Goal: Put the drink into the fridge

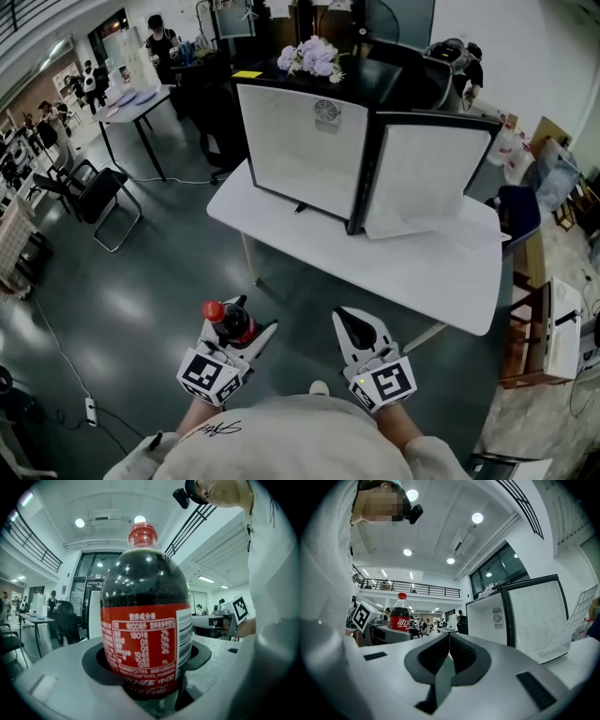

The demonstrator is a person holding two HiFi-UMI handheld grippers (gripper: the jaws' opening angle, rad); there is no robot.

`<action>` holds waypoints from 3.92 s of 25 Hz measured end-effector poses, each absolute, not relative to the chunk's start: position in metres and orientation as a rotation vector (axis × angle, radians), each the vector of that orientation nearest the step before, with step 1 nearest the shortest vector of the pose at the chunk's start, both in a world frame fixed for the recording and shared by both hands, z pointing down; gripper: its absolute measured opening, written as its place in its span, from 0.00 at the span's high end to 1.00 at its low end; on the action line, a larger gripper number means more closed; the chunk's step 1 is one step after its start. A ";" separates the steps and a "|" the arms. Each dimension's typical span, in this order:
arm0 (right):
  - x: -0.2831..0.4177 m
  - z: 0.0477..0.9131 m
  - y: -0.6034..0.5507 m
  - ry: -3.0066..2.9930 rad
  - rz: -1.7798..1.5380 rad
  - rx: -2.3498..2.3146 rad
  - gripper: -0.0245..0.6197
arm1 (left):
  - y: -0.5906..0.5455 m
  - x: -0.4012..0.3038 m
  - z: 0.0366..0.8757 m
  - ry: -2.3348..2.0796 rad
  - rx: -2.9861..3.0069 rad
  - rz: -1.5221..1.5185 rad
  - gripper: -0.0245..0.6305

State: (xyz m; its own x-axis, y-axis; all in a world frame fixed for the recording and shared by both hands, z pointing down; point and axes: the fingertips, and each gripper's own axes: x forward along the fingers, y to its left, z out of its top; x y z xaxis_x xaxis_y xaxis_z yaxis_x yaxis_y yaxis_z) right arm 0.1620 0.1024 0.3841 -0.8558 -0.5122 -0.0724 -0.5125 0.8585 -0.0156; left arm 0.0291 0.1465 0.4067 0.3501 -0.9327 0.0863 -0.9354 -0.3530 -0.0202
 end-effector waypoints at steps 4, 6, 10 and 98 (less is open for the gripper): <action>0.167 0.385 0.087 2.961 -0.001 -0.802 0.94 | 0.133 0.033 0.406 -1.784 2.539 0.117 0.48; 0.167 0.385 0.081 2.965 -0.005 -0.780 0.94 | 0.128 0.035 0.405 -1.797 2.528 0.118 0.48; 0.166 0.391 0.074 2.992 -0.012 -0.724 0.94 | 0.121 0.039 0.407 -1.825 2.507 0.111 0.48; 0.054 0.398 -0.120 2.989 -0.065 -0.828 0.94 | -0.083 -0.072 0.415 -1.703 2.573 0.161 0.48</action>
State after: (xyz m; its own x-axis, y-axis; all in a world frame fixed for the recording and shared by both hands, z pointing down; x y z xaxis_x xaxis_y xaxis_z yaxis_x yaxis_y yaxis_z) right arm 0.0539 -0.1204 0.3979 -0.8569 -0.5148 -0.0268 -0.5131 0.8568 -0.0508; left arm -0.0723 -0.0825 0.4152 0.3877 -0.9146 0.1152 -0.9200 -0.3917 -0.0139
